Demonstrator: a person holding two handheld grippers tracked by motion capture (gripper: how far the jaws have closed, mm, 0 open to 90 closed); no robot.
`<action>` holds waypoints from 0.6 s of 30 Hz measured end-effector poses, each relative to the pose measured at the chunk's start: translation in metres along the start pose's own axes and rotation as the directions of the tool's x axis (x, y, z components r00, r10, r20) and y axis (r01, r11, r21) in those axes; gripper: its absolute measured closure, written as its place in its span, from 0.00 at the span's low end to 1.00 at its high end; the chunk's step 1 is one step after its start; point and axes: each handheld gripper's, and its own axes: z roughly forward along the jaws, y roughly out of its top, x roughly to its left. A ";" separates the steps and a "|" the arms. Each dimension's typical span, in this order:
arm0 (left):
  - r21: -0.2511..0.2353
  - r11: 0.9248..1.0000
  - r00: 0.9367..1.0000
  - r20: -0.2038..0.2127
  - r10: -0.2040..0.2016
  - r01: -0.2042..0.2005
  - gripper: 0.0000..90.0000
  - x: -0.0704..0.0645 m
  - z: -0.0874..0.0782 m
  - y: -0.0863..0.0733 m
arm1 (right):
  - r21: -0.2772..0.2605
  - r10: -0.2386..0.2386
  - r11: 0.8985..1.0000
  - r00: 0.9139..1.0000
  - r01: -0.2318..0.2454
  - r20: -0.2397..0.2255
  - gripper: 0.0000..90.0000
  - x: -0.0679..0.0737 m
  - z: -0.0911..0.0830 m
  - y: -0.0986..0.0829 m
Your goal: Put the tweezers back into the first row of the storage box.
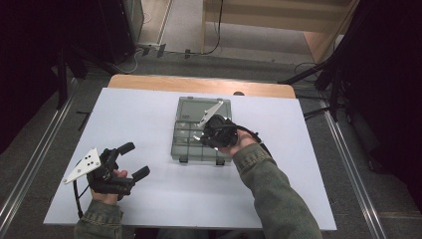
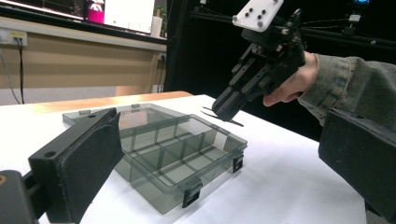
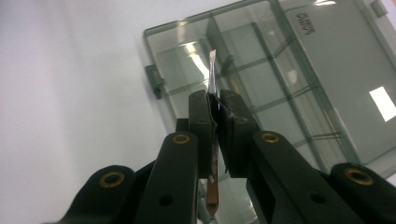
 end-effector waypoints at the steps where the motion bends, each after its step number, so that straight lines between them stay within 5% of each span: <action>1: 0.000 1.000 1.000 0.000 -0.001 0.001 0.00 0.000 0.000 0.000 | 0.000 0.000 1.000 1.000 0.000 0.000 0.96 0.000 0.000 0.000; 18: 0.003 1.000 1.000 0.000 0.000 0.000 0.00 0.000 0.000 0.000 | -0.038 0.034 0.999 0.994 -0.030 0.104 0.96 -0.024 0.016 -0.002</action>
